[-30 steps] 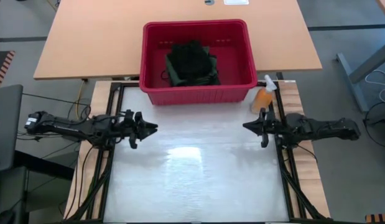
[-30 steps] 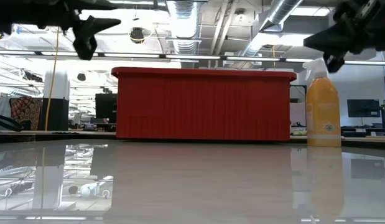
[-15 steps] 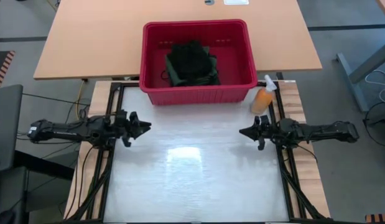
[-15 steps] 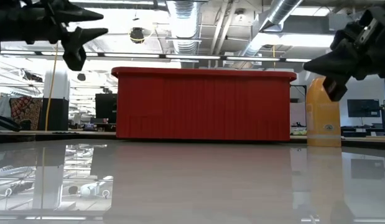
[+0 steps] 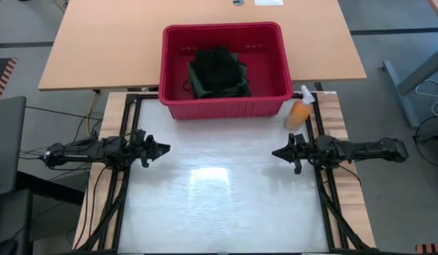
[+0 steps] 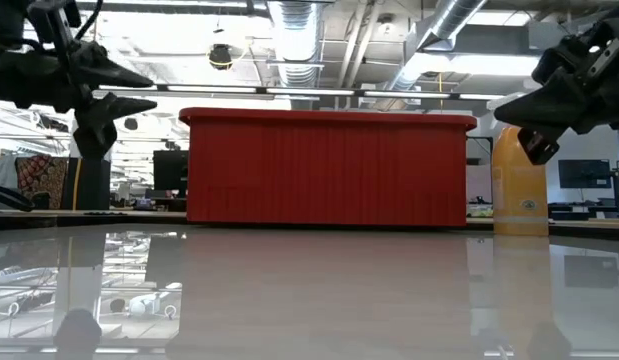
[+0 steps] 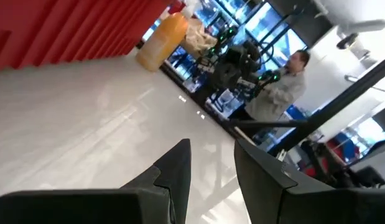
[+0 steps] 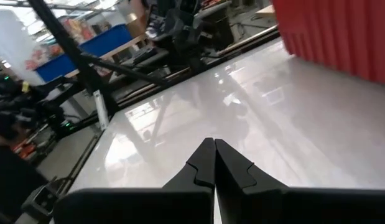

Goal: Fold laundry
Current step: Return to Home Position

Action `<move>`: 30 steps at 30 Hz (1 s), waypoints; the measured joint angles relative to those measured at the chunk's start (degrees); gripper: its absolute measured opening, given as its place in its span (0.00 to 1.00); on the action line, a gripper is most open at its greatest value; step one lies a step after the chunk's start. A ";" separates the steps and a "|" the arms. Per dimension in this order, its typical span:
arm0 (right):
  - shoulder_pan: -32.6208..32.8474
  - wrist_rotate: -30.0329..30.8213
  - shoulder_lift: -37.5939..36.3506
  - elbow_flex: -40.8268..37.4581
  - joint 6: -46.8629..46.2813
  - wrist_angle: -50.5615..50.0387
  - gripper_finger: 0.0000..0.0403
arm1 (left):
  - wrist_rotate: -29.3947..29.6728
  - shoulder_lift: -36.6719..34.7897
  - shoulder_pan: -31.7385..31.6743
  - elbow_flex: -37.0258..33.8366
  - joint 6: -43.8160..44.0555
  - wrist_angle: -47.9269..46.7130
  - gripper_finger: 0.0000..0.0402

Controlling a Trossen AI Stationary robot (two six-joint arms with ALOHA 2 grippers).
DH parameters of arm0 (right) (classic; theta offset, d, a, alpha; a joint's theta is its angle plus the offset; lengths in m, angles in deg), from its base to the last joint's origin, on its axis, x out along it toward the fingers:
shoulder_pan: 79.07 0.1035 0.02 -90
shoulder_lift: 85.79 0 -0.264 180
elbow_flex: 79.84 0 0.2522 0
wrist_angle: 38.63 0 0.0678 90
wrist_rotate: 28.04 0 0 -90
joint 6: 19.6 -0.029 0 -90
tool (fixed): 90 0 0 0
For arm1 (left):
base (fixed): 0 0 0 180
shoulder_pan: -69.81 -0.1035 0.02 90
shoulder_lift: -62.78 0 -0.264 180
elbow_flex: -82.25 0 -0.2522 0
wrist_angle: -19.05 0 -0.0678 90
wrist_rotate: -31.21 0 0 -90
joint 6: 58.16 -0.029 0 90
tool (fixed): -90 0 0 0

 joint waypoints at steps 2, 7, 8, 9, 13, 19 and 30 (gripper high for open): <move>-0.07 -1.55 -0.02 0.00 -0.02 -0.07 0.06 | -0.36 0.04 0.00 0.68 -0.06 -0.32 0.28; -0.73 -4.80 -2.59 0.13 -0.02 -2.19 0.06 | -1.41 0.03 0.00 3.41 0.57 -7.17 0.28; -0.76 -4.75 -3.23 0.17 0.07 -2.35 0.06 | -1.13 0.01 0.02 4.26 0.60 -8.79 0.28; -0.85 -4.73 -3.76 0.31 0.66 -2.79 0.06 | -0.29 -0.08 0.04 4.90 0.61 -10.33 0.28; -1.88 -4.75 -5.02 0.50 8.79 -3.56 0.06 | 1.48 0.26 0.00 5.28 0.75 -14.02 0.28; -1.79 -4.73 -4.98 0.50 11.47 -3.61 0.09 | 2.75 0.24 0.00 5.28 -1.88 -17.76 0.28; -1.79 -4.23 -4.81 0.50 11.58 -3.58 0.09 | 6.05 0.24 0.13 4.28 -23.94 -2.99 0.28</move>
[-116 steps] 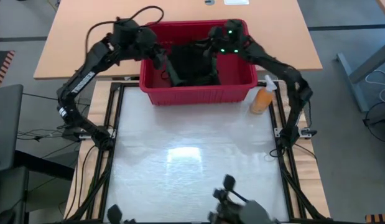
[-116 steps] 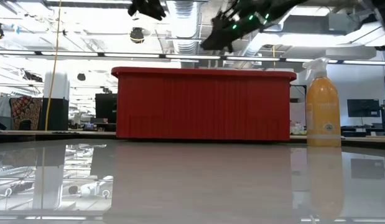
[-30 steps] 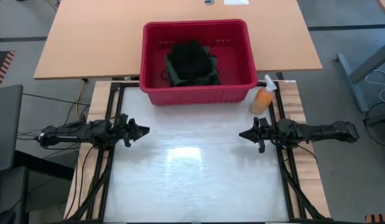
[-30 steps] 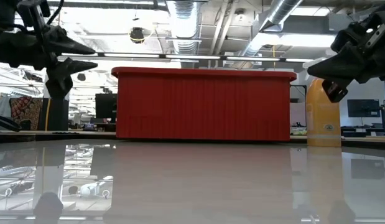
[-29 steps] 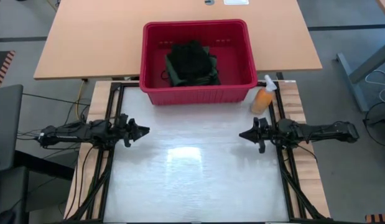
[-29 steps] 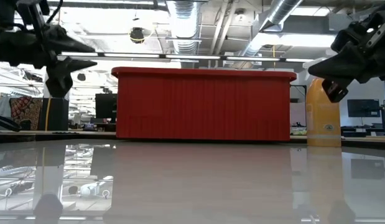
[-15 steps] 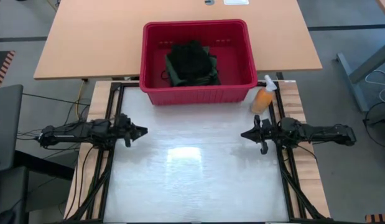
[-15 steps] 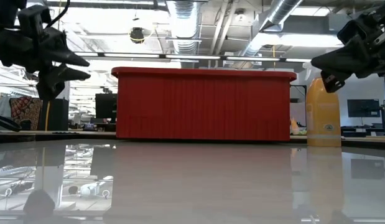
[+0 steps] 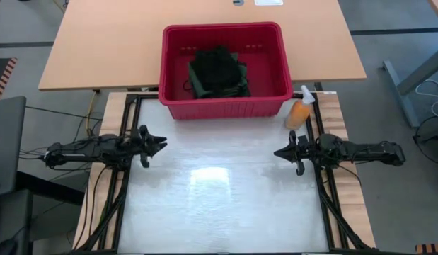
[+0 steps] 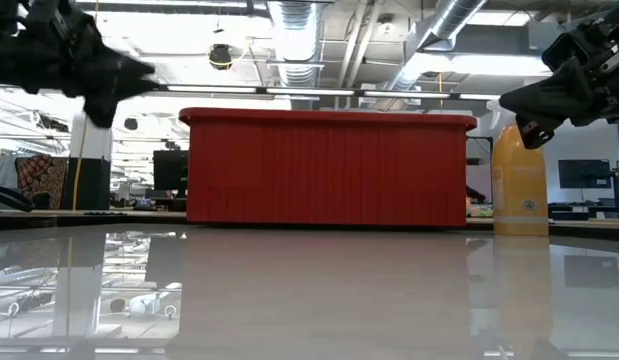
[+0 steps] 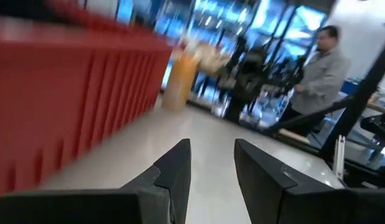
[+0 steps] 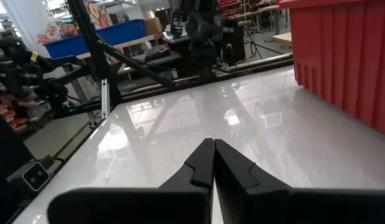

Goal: Fold laundry
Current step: Return to Home Position

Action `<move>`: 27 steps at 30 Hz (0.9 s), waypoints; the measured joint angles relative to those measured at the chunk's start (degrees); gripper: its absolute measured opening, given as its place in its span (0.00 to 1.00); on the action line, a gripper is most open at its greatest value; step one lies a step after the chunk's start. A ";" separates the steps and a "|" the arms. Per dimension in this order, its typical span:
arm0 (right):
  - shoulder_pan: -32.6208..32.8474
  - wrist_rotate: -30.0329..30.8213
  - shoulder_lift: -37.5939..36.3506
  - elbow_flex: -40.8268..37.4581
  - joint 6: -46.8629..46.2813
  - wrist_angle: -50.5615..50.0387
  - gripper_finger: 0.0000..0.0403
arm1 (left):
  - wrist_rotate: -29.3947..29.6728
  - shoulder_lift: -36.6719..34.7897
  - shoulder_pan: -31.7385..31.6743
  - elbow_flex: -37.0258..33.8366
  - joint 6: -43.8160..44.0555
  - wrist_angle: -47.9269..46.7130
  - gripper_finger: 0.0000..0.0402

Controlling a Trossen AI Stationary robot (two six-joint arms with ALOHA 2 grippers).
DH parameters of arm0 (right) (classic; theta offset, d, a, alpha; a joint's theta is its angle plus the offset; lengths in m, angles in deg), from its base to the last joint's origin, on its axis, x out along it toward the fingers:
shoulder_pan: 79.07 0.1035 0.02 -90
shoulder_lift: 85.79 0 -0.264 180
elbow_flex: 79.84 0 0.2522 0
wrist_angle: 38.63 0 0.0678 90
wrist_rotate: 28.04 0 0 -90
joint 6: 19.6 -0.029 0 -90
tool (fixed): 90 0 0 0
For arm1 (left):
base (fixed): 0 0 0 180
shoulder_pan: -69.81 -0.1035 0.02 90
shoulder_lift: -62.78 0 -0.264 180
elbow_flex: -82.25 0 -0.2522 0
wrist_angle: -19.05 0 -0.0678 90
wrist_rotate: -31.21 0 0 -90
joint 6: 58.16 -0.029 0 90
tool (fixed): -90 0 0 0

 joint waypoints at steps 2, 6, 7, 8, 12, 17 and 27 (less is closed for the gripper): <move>0.00 0.00 0.00 0.00 0.00 0.00 0.09 | -0.80 0.00 0.00 -1.94 -6.50 6.69 0.28; 0.00 0.03 0.00 0.00 0.00 0.00 0.09 | -1.33 0.36 -0.05 -4.67 -13.16 9.56 0.28; 0.00 0.07 0.00 0.00 0.00 0.00 0.09 | -0.66 0.37 -0.05 -4.68 -13.98 8.61 0.28; 0.00 0.07 0.00 0.00 0.00 0.00 0.09 | 0.16 0.35 -0.05 -4.68 -14.29 7.17 0.28; 0.00 0.09 0.00 0.00 0.00 0.02 0.09 | 0.53 0.87 -0.09 -4.68 -13.48 4.72 0.28; 0.00 0.09 0.00 0.00 -0.02 0.13 0.09 | 0.46 0.85 -0.09 -4.68 -13.68 4.67 0.28; 0.00 0.09 0.00 -0.02 -0.04 0.17 0.09 | 0.45 0.85 -0.09 -4.68 -13.72 4.67 0.28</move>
